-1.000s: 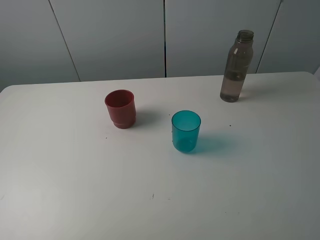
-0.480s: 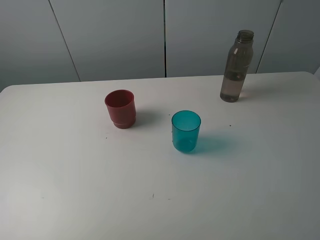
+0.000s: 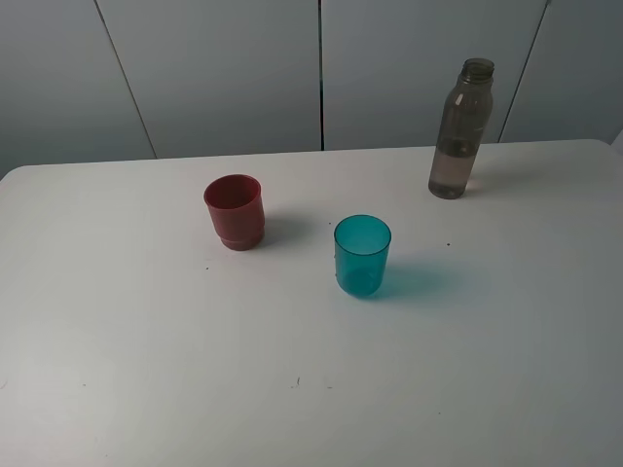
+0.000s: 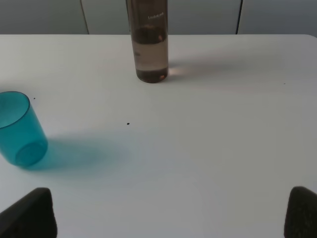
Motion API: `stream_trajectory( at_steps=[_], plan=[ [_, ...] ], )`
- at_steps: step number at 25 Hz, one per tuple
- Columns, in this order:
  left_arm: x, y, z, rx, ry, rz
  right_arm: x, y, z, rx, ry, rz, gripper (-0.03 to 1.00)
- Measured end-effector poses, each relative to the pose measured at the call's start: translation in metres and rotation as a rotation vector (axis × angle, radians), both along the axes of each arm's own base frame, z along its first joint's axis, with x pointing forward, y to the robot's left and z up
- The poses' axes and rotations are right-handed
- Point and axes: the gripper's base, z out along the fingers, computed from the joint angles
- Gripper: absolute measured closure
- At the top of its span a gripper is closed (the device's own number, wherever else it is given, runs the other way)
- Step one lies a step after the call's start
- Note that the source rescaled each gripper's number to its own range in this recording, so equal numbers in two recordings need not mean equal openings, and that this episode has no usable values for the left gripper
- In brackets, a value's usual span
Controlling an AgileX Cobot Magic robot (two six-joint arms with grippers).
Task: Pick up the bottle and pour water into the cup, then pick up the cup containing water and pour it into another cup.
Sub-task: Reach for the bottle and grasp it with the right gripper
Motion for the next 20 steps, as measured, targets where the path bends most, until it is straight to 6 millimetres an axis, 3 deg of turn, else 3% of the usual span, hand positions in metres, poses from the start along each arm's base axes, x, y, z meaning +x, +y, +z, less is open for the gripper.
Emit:
stream_trajectory(
  at_steps=[20],
  plan=[
    [0.0000,0.0000,0.0000,0.000,0.000,0.000,0.0000,0.0000,0.0000,0.000,0.000,0.000,-0.03]
  ],
)
